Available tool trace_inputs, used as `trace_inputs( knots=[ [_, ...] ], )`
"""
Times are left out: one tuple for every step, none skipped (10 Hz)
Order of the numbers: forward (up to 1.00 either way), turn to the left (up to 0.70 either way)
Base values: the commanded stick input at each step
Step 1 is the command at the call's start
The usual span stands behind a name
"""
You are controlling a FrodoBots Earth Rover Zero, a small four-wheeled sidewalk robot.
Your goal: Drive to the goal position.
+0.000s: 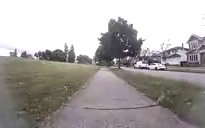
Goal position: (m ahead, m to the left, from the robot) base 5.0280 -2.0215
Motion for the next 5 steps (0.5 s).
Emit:
trace_inputs(
  knots=[
    [0.70, 0.00],
    [0.70, 0.00],
    [0.70, 0.00],
    [0.70, 0.00],
    [0.70, 0.00]
  ],
)
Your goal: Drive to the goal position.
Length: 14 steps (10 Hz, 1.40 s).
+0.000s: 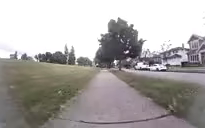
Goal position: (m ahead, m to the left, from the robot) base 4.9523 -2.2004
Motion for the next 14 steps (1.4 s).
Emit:
trace_inputs(
  knots=[
    [0.70, 0.00],
    [0.70, 0.00],
    [0.70, 0.00],
    [0.70, 0.00],
    [0.70, 0.00],
    [0.70, 0.00],
    [0.70, 0.00],
    [0.70, 0.00],
    [0.70, 0.00],
    [0.70, 0.00],
    [0.70, 0.00],
    [0.70, 0.00],
    [0.70, 0.00],
    [0.70, 0.00]
  ],
)
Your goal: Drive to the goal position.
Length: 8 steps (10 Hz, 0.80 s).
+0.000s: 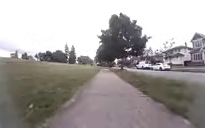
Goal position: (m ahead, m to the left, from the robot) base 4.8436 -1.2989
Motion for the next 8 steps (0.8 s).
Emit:
trace_inputs(
  knots=[
    [0.70, 0.00],
    [0.70, 0.00],
    [0.70, 0.00],
    [0.70, 0.00],
    [0.70, 0.00],
    [0.70, 0.00],
    [0.70, 0.00],
    [0.70, 0.00]
  ],
)
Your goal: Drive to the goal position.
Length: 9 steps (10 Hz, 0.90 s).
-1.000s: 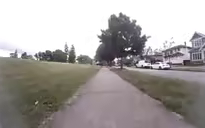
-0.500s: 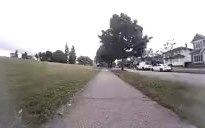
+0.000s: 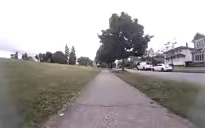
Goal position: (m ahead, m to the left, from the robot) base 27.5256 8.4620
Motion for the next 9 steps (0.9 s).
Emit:
trace_inputs(
  knots=[
    [0.70, 0.00],
    [0.70, 0.00],
    [0.70, 0.00],
    [0.70, 0.00],
    [0.70, 0.00],
    [0.70, 0.00],
    [0.70, 0.00],
    [0.70, 0.00],
    [0.70, -0.35]
  ],
)
